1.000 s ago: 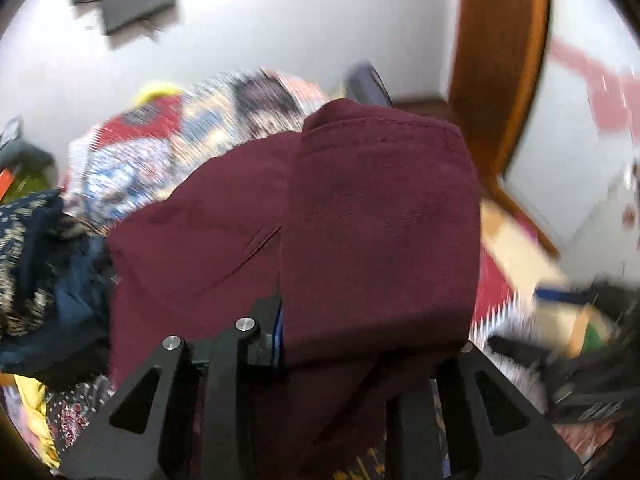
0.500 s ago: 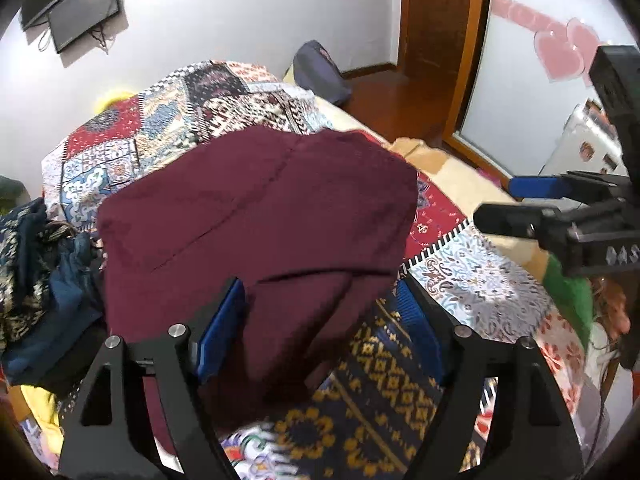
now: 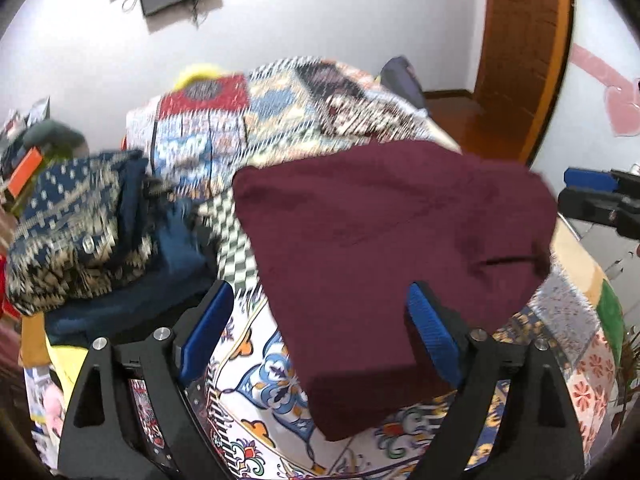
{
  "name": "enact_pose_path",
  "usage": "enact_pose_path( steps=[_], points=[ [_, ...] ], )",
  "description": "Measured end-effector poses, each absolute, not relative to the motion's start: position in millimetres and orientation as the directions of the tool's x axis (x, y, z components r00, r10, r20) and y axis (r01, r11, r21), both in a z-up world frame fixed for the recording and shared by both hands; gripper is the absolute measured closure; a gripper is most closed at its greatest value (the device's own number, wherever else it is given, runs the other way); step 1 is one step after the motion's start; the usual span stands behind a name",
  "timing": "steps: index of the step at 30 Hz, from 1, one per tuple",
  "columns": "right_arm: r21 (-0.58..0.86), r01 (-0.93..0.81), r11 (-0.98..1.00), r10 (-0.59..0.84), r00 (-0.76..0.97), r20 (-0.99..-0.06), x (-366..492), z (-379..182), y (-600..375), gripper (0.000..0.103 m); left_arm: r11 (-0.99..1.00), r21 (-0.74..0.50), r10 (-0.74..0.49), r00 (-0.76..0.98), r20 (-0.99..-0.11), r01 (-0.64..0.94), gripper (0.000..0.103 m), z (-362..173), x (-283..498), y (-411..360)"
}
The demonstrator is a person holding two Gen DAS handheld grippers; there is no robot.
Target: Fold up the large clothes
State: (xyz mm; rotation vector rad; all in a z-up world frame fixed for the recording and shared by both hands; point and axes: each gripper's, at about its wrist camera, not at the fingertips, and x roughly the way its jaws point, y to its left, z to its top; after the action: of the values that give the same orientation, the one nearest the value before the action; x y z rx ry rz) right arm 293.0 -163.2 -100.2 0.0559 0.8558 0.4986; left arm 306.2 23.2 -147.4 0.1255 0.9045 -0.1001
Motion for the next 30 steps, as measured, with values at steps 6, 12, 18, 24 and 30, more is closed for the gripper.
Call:
enact_pose_path(
  steps=[6,12,18,24,30],
  points=[
    [0.231,-0.398,0.888,0.417,0.48,-0.772,312.0,-134.0,-147.9,0.02,0.989,0.031,-0.051,0.541,-0.839,0.142,0.01,-191.5,306.5,31.6],
    [0.272,-0.303,0.913,0.385,0.425,-0.819,319.5,-176.9,-194.0,0.019,0.991,-0.029,-0.093,0.52,-0.849,0.129,0.004,-213.9,295.9,43.1],
    [0.305,-0.237,0.922,0.379,0.398,-0.836,307.8,-204.2,-227.5,0.016,0.992,-0.048,-0.102,0.509,-0.855,0.118,0.004,-222.7,285.3,44.0],
    [0.245,-0.238,0.94,0.329,0.436,-0.838,297.1,-187.6,-222.3,0.016,0.992,0.031,-0.037,0.525,-0.85,0.12,0.005,-213.9,268.1,43.5],
    [0.159,-0.277,0.948,0.283,0.498,-0.82,291.2,-159.4,-211.0,0.016,0.99,0.119,0.048,0.595,-0.802,0.08,0.005,-179.1,258.4,53.3]
  ],
)
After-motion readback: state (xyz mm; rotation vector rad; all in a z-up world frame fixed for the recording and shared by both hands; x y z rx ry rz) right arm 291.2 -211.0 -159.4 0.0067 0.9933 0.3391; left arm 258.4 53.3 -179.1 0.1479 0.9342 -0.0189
